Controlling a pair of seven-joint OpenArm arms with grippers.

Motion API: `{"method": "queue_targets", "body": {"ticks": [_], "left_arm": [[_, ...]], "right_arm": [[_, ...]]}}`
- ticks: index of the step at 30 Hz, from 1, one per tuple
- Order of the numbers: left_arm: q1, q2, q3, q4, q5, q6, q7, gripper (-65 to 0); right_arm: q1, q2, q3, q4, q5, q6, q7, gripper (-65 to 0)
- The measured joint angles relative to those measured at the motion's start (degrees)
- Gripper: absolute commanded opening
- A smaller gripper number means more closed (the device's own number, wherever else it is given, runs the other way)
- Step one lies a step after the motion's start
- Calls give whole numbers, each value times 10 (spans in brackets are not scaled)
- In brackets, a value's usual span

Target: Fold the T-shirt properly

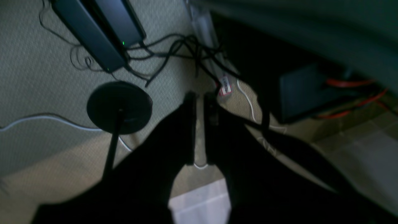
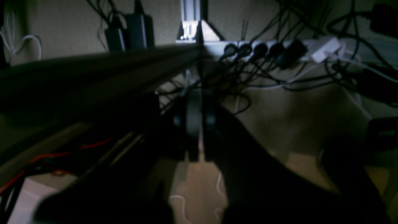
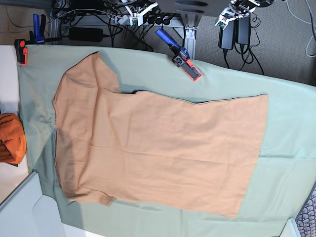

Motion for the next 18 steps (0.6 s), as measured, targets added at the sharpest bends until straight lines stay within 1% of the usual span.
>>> {"method": "queue_targets", "body": {"ticks": [18], "left_arm": [[-3, 0, 0, 5, 1, 0, -2, -566]], "right_arm": [[1, 0, 1, 8, 0, -6, 0, -611]]}}
